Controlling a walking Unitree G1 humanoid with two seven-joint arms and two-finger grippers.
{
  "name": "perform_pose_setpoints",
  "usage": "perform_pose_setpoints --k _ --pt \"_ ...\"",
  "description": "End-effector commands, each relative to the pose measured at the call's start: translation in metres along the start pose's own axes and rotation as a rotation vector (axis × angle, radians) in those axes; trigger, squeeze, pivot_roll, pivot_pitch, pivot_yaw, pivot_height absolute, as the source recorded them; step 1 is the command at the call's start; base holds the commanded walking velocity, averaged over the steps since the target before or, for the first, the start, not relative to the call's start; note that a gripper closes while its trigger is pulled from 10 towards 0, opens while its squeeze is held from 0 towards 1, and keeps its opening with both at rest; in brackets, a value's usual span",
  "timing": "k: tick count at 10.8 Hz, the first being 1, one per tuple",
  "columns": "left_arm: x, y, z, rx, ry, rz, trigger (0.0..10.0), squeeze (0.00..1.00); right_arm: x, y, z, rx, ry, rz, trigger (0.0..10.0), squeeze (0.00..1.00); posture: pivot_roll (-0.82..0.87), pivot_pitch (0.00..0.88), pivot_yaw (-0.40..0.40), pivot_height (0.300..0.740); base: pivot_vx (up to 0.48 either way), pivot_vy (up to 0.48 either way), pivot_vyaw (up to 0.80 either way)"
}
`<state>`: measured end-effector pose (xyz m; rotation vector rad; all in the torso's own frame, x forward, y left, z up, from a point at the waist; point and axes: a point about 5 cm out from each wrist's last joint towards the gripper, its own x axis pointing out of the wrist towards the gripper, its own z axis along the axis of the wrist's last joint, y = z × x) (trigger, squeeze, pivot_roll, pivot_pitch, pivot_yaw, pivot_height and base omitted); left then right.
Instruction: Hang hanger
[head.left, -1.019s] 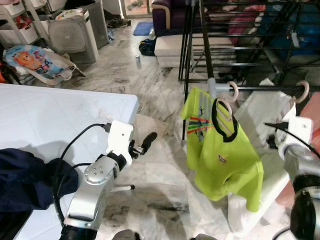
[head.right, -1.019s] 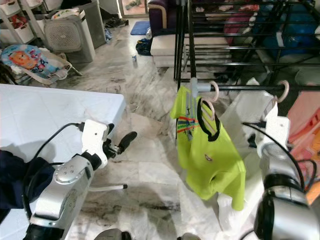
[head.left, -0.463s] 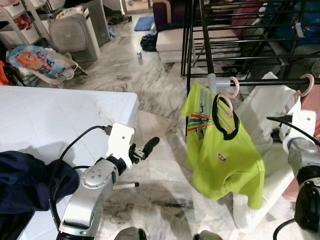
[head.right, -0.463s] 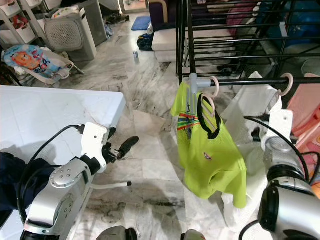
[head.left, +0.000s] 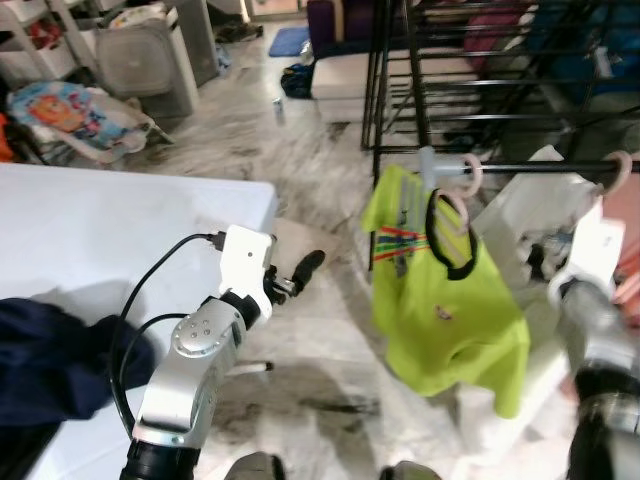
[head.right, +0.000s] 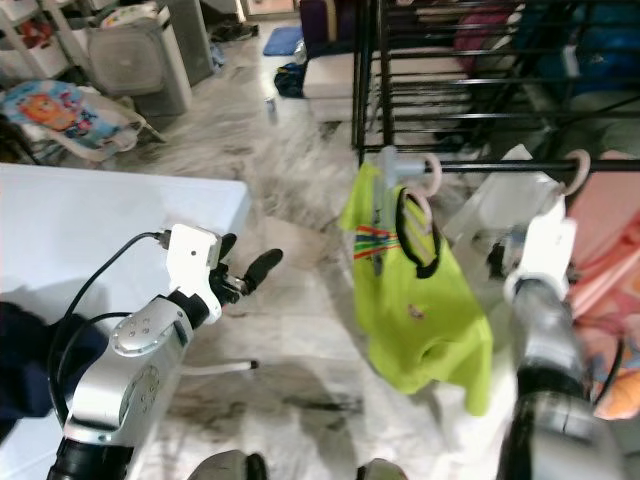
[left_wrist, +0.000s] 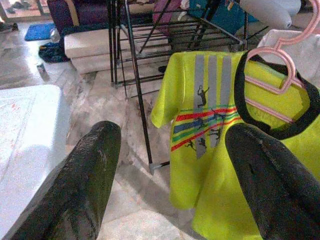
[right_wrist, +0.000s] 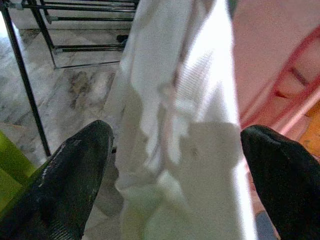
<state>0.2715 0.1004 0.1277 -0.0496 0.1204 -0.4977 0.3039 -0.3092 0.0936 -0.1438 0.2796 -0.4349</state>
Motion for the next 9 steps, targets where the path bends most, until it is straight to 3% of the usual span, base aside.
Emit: perform_pose_setpoints --k 1,4,9 --pt "0.004 0.000 0.002 -0.001 -0.014 0.005 10.0 0.00 0.000 -0.004 0.013 0.011 -0.042 -0.028 10.0 0.00 -0.04 0.000 0.047 0.740 0.000 -0.401 0.00" --pt "0.015 -0.003 0.001 0.000 -0.036 -0.016 10.0 0.00 -0.002 -0.006 0.019 0.020 -0.045 -0.042 10.0 0.00 -0.05 0.000 0.045 0.740 0.000 -0.380 0.00" --pt "0.021 0.004 0.000 -0.008 -0.055 0.020 10.0 0.00 -0.001 0.018 0.015 0.102 -0.026 0.032 10.0 0.00 -0.04 0.000 0.060 0.740 0.000 0.000 0.00"
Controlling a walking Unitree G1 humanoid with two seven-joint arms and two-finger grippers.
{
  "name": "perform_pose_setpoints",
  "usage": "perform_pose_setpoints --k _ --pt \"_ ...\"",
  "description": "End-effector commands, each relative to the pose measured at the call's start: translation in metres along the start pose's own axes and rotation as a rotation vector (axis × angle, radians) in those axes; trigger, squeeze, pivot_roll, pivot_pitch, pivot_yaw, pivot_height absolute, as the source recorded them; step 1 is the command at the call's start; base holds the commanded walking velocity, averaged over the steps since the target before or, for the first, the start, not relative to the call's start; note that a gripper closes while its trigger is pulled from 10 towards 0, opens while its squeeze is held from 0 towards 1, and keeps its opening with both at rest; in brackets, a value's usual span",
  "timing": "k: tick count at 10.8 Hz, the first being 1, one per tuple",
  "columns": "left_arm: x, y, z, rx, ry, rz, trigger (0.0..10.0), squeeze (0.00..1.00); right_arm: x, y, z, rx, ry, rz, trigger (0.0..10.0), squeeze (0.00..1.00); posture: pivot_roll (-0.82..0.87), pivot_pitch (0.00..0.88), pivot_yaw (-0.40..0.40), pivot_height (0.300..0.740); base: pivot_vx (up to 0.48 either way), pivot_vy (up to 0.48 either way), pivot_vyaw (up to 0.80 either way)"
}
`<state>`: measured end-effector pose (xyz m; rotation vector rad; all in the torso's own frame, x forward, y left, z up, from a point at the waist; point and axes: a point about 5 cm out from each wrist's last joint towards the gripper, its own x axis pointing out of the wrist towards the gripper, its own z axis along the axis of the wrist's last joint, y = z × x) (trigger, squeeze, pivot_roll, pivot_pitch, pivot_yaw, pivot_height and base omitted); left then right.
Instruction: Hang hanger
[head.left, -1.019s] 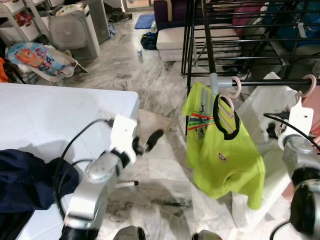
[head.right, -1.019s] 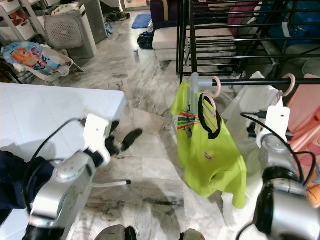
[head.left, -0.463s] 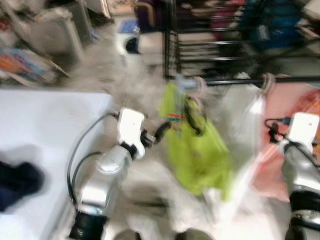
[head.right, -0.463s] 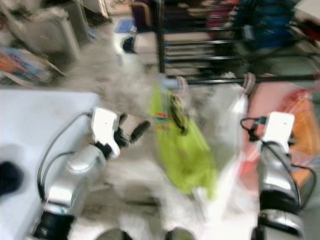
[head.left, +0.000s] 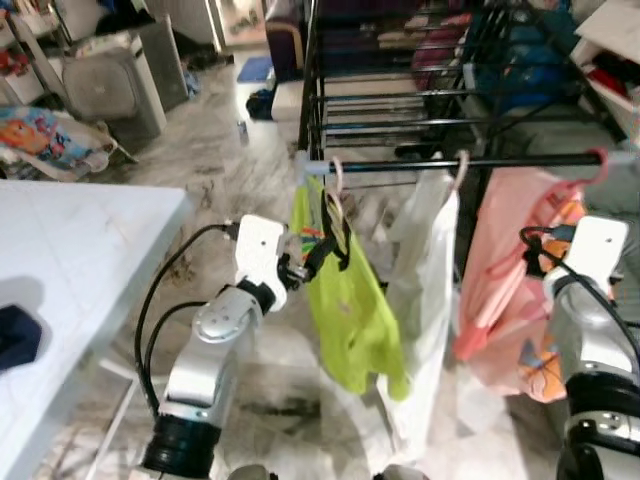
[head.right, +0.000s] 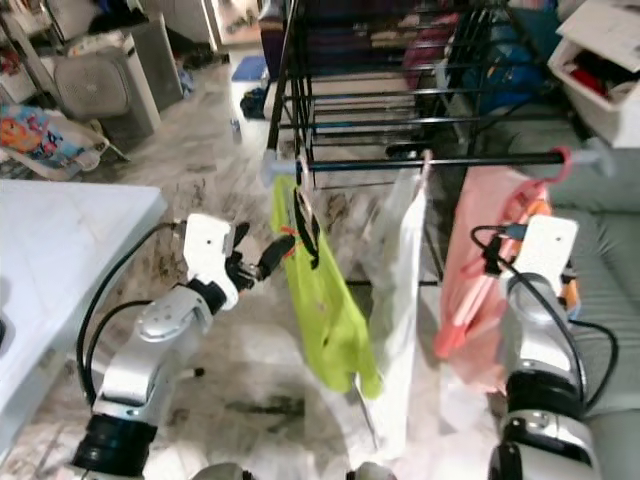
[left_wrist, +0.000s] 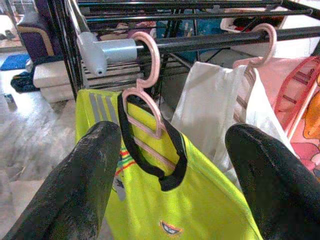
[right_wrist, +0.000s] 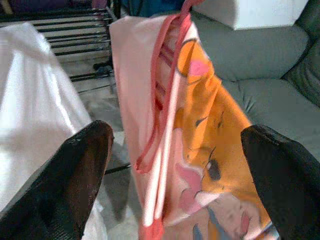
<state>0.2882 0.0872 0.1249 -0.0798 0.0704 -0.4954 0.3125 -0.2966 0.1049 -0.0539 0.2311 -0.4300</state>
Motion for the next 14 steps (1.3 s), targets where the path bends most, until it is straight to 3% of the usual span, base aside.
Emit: perform_pose_setpoints --k 1,3,5,8,9,11,14 --pt "0.000 0.007 0.001 0.007 -0.003 0.019 10.0 0.00 0.000 0.008 0.000 0.002 0.001 0.028 10.0 0.00 -0.05 0.000 0.061 0.740 0.000 0.000 0.00" --pt "0.002 0.009 0.004 0.018 -0.017 0.038 10.0 0.00 -0.010 0.029 0.003 0.037 -0.064 0.152 10.0 0.00 -0.04 0.000 0.055 0.740 0.000 0.000 0.66" --pt "-0.007 0.017 -0.001 0.013 -0.007 0.066 10.0 0.00 -0.040 0.050 -0.011 0.042 -0.085 0.279 10.0 0.00 -0.04 0.000 0.053 0.740 0.000 0.000 0.00" --pt "-0.007 0.015 -0.002 0.005 -0.002 0.059 10.0 0.00 -0.064 0.054 -0.034 0.035 -0.049 0.231 10.0 0.00 -0.04 0.000 0.050 0.740 0.000 0.000 0.00" --pt "-0.006 0.014 -0.002 0.002 -0.003 0.056 10.0 0.00 -0.065 0.049 -0.033 0.035 -0.055 0.180 10.0 0.00 -0.04 0.000 0.050 0.740 0.000 0.000 0.00" --pt "-0.007 0.012 -0.004 -0.007 -0.004 0.039 10.0 0.00 -0.064 0.049 -0.033 0.031 -0.011 0.211 10.0 0.00 -0.05 0.000 0.051 0.740 0.000 0.000 0.00" --pt "-0.006 0.010 -0.003 -0.010 -0.004 0.041 10.0 0.00 -0.045 0.053 -0.031 -0.013 0.046 0.231 10.0 0.00 -0.04 0.000 0.044 0.740 0.000 0.000 0.00"
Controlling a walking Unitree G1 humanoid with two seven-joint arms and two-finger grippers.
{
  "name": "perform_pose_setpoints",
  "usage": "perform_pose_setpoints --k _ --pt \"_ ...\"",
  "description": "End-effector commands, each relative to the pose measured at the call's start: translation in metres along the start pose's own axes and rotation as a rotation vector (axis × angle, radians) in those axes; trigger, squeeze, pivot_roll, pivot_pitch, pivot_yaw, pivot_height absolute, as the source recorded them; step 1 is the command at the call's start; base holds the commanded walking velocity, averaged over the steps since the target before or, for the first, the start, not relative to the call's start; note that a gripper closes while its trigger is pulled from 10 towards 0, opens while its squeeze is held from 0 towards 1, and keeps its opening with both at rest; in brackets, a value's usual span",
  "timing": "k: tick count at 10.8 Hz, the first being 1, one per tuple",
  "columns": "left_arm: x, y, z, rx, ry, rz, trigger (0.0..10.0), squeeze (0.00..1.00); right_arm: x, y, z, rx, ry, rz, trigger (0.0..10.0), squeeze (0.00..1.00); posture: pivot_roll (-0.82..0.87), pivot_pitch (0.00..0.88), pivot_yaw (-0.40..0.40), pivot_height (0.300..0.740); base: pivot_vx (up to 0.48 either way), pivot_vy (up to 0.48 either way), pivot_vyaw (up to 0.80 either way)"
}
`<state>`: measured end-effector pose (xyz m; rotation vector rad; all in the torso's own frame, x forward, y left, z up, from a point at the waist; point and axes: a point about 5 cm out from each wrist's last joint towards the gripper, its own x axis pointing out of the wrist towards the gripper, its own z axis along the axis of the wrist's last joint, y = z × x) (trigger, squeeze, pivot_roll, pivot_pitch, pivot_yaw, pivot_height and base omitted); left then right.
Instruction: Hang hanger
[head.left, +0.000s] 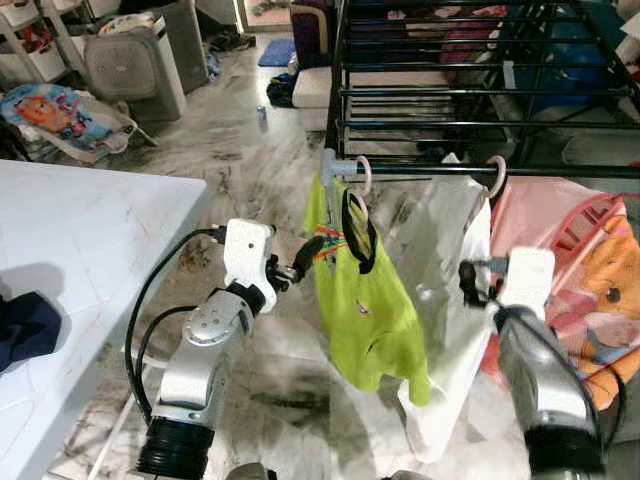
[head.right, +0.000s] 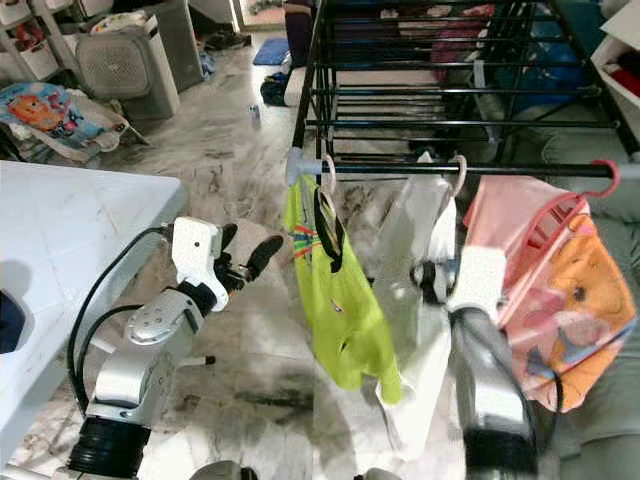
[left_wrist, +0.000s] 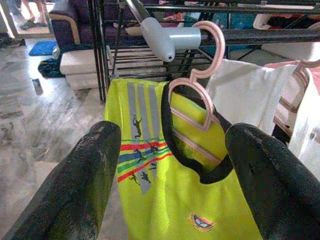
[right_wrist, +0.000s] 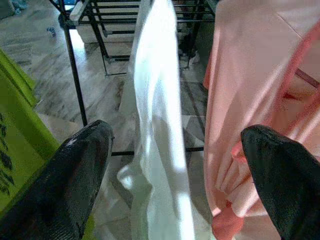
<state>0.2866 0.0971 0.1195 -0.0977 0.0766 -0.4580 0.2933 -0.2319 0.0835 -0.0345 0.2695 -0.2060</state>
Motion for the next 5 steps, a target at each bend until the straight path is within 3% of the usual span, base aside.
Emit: perform_pose_setpoints --k 1,5 --pt "-0.003 0.000 0.002 -0.007 -0.005 0.001 10.0 0.00 0.005 0.002 -0.001 -0.007 0.023 0.015 10.0 0.00 -0.03 0.000 0.040 0.740 0.000 0.000 0.00" --pt "-0.025 0.002 -0.003 0.010 0.043 -0.002 10.0 0.00 0.027 -0.002 -0.005 -0.062 0.098 0.016 10.0 0.00 0.02 0.018 0.023 0.740 0.000 0.000 0.00"
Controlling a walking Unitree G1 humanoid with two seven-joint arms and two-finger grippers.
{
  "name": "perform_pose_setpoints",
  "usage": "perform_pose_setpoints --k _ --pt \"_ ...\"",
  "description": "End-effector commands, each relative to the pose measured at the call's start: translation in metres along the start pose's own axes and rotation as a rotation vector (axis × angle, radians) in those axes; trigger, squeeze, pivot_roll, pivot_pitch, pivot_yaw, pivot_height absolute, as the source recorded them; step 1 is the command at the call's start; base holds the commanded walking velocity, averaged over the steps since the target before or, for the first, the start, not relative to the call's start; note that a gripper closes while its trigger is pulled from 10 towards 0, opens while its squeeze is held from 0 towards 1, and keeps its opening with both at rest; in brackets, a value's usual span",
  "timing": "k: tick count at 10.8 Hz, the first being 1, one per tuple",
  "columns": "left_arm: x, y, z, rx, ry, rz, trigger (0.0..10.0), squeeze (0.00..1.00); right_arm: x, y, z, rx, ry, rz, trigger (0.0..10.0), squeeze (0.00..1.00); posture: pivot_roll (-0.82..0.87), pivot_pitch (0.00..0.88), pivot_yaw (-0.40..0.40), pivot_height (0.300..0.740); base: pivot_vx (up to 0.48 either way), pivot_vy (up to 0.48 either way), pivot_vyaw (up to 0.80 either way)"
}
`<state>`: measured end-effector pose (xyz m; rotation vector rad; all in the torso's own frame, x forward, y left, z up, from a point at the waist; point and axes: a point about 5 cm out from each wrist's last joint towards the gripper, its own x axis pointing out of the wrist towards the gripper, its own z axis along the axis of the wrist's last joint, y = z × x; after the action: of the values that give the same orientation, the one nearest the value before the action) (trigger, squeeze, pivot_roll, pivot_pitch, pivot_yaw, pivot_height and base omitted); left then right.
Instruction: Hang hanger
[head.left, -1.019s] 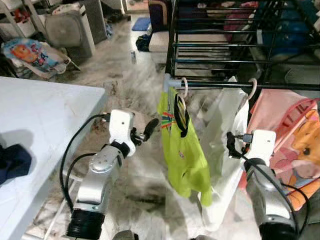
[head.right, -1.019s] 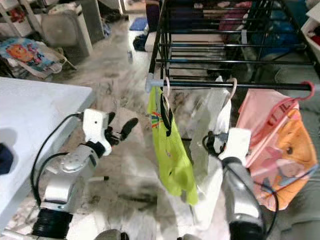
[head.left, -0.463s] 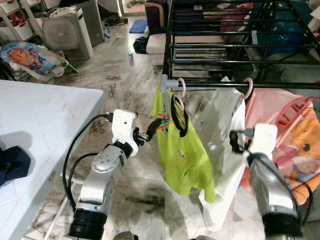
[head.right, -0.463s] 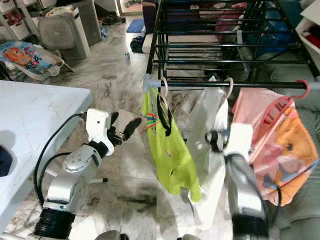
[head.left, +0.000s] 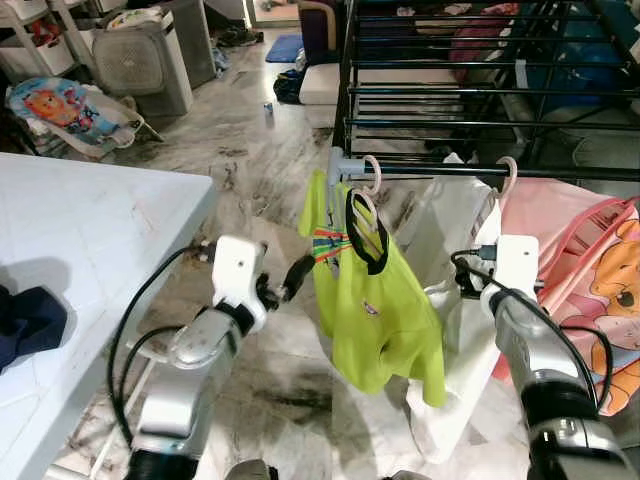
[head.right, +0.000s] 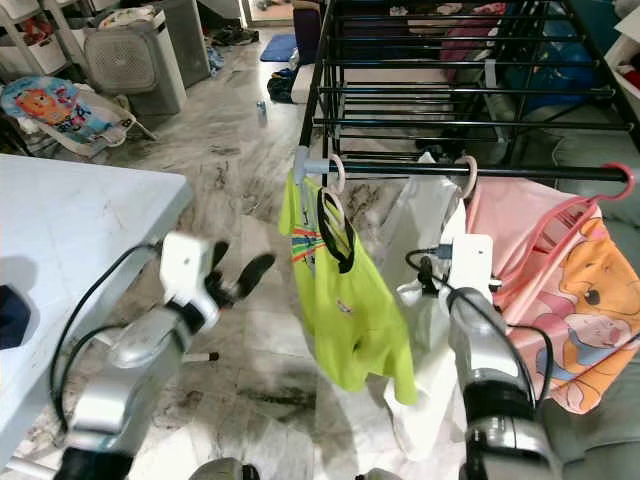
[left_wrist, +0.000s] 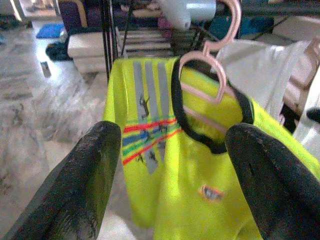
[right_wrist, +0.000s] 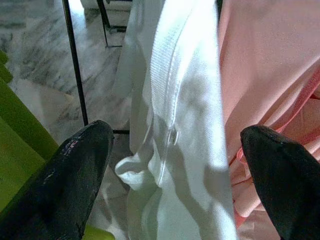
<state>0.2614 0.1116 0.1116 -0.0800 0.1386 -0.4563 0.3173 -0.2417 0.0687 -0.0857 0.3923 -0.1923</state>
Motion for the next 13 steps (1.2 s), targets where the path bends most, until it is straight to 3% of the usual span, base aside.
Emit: perform_pose_setpoints --k 1,3,5,13 --pt "-0.002 0.001 0.006 0.008 -0.012 -0.001 10.0 0.00 0.002 -0.001 0.002 -0.001 -0.001 0.005 10.0 0.00 0.02 0.033 0.023 0.740 0.000 0.000 0.00" --pt "-0.010 0.001 0.005 0.010 0.011 -0.004 10.0 0.00 0.012 -0.005 0.007 0.035 0.053 0.026 10.0 0.00 0.03 0.062 0.029 0.740 0.000 0.000 0.00" --pt "-0.011 0.001 0.006 0.010 0.026 -0.008 10.0 0.00 0.019 -0.006 0.022 0.013 0.028 0.046 0.0 0.00 0.03 0.072 0.032 0.740 0.000 0.000 0.00" --pt "-0.008 -0.001 0.007 0.014 0.043 -0.015 10.0 0.00 0.026 -0.004 0.021 0.036 0.076 0.081 0.0 0.00 0.03 0.080 0.045 0.740 0.000 0.000 0.00"
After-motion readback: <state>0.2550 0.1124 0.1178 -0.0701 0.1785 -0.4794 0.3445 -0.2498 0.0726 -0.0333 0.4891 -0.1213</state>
